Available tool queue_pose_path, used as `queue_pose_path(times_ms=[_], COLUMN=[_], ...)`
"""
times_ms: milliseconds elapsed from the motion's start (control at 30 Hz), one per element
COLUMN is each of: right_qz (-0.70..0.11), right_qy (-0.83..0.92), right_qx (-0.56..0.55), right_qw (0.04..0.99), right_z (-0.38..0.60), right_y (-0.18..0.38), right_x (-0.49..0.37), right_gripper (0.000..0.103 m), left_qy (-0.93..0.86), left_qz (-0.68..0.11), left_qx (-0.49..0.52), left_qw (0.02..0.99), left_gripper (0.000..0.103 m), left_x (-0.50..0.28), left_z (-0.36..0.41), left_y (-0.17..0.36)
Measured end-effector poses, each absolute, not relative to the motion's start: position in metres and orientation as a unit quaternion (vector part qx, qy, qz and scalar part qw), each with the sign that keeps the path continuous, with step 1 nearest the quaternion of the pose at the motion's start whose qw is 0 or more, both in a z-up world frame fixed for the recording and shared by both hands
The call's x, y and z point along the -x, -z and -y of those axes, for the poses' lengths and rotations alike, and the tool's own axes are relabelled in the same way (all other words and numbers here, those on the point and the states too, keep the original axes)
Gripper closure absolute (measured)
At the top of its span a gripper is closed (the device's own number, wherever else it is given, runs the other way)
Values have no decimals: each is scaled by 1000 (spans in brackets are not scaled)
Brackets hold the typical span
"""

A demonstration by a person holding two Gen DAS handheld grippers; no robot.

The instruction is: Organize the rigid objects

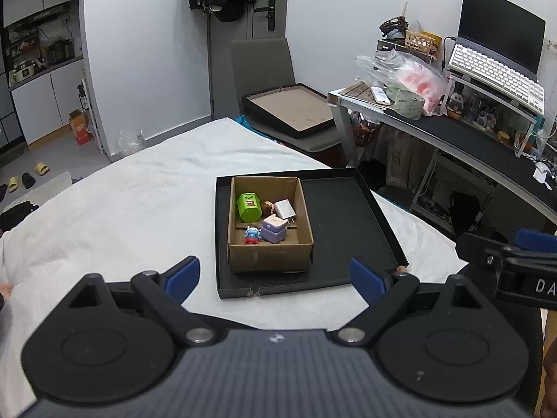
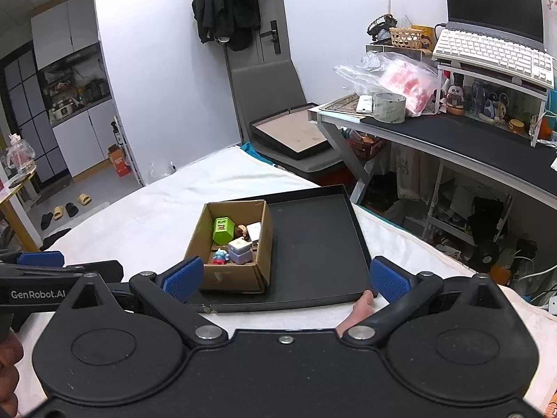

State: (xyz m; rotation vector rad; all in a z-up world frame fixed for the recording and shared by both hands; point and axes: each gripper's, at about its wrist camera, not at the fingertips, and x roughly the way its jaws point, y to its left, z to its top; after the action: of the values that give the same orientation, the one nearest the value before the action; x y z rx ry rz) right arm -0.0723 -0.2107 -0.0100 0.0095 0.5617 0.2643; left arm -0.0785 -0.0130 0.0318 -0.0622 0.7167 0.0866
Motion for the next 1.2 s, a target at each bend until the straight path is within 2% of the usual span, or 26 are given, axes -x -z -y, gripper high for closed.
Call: queue_pose_path(times_ms=[1200], right_qz=[-261], right_qy=[-132], right_qx=[19], right_qw=[956], right_z=[191], right_y=[5], right_x=[87], right_gripper=[0], left_qy=[-47], left_qz=[-346], left_qx=[34], left_qw=[936], left_gripper=[11], left_x=[88], left_z=[1], left_y=[-30])
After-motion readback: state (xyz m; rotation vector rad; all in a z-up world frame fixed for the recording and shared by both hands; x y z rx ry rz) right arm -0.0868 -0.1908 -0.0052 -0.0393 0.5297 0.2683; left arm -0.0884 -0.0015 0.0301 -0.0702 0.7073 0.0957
